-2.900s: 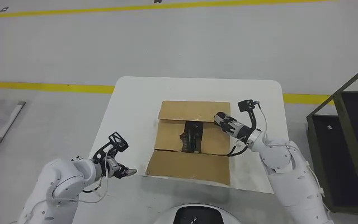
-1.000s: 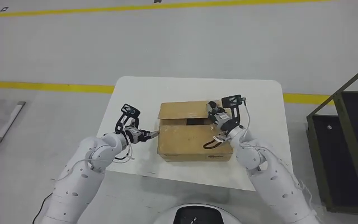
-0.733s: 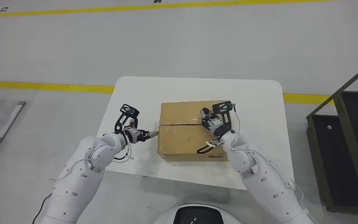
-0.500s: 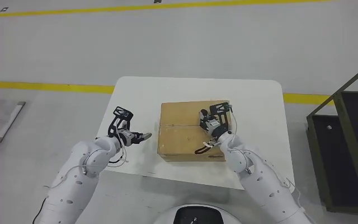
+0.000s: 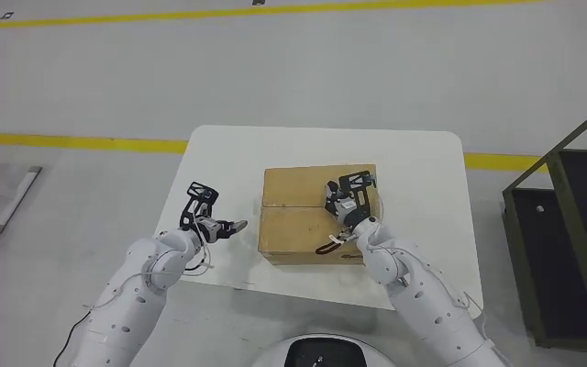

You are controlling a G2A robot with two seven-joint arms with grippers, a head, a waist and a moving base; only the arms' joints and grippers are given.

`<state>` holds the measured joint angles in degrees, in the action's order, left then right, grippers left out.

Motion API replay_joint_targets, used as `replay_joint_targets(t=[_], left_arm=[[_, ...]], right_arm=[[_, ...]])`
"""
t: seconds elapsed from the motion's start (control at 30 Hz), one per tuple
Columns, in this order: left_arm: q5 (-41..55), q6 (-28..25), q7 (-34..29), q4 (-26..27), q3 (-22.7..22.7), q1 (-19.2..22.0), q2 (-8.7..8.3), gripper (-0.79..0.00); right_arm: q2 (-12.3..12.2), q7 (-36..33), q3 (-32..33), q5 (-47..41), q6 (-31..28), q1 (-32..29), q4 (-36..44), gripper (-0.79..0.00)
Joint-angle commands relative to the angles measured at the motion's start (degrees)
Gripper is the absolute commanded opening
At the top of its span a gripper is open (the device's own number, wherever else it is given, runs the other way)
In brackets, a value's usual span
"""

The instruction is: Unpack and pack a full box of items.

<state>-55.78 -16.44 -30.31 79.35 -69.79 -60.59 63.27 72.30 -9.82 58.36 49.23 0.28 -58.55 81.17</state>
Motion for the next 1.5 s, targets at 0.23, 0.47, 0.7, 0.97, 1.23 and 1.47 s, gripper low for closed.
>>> replay_joint_targets(t=[0.23,0.47,0.7,0.97,1.23,1.47], left_arm=[[-2.16,-2.75,2.69,-5.64,3.24,3.27,0.73,0.0],[-2.16,-2.75,2.69,-5.64,3.24,3.27,0.73,0.0],[-2.14,-2.83,5.78,-7.49,4.27,3.3,1.15,0.0],[-1.43,-3.81,11.59,-15.48,8.25,7.62,2.91,0.0],[-1.59,-3.42,19.57,-19.93,10.91,10.12,4.52,0.0],[-3.89,-1.72,26.18,-19.57,10.43,10.09,4.81,0.0]], right_arm=[[0.28,-1.22,0.8,0.09,-1.09,-0.18,0.22,-0.785],[0.21,-2.27,2.05,1.24,-2.11,-0.66,0.94,-0.785],[0.06,-4.01,2.99,2.18,-3.61,-1.88,2.25,-0.785],[0.21,-4.79,3.46,2.46,-3.99,-2.34,2.8,-0.785],[0.42,-5.41,3.79,2.69,-4.28,-2.35,2.98,-0.785],[0.68,-5.9,3.81,2.55,-4.37,-2.2,3.02,-0.785]])
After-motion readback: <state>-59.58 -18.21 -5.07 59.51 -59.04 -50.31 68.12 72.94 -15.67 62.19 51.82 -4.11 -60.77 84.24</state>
